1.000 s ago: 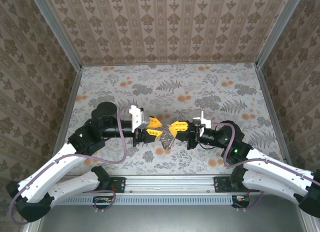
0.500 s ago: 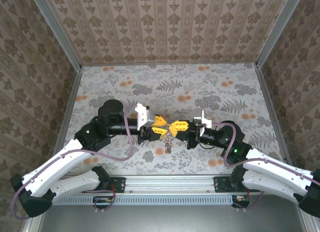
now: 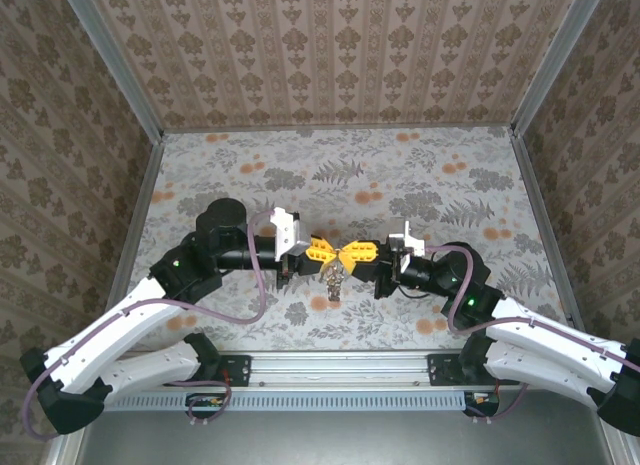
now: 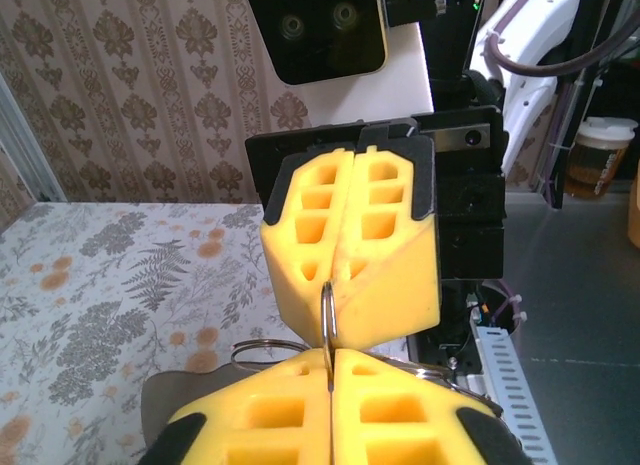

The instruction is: Put the keys on the keyring

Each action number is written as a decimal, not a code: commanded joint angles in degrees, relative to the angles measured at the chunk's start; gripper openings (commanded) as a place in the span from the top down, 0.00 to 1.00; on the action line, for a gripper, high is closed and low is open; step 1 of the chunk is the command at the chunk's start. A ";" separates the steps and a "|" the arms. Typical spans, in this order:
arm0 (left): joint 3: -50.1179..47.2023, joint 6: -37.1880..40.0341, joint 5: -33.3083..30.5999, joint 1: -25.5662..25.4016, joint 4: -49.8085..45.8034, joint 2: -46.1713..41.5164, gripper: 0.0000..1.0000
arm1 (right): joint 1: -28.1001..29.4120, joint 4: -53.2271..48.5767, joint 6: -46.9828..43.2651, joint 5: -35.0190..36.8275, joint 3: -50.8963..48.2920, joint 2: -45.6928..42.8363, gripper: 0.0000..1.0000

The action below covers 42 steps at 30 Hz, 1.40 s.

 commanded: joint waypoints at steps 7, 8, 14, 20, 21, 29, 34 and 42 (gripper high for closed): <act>3.82 3.47 -0.11 -0.44 -3.75 0.19 1.00 | -0.22 -5.21 -3.10 1.93 0.54 -1.93 0.76; 4.70 4.37 -0.61 -0.43 -6.27 0.53 1.00 | -0.18 -8.83 -4.49 3.15 1.22 -2.78 0.66; 12.26 10.25 -3.37 0.03 -23.72 4.75 1.00 | -0.23 -32.28 -14.46 11.17 4.36 -9.68 0.36; 17.63 14.11 -4.07 -0.11 -35.63 10.96 1.00 | -0.05 -39.30 -17.62 11.37 5.05 -10.25 0.39; 18.01 14.35 -4.17 -0.19 -36.48 11.75 1.00 | 0.03 -39.50 -18.19 11.23 5.18 -9.93 0.40; 18.82 15.10 -4.53 -0.81 -40.30 15.09 1.00 | 1.11 -37.64 -20.51 8.86 5.77 -6.31 0.49; 18.57 15.36 -3.36 -0.98 -40.61 15.51 1.00 | 1.18 -34.92 -20.27 3.65 5.82 -4.05 0.49; 19.45 16.76 -2.55 -1.96 -42.42 17.03 1.00 | 1.37 -33.84 -21.22 -0.47 7.68 -0.54 0.49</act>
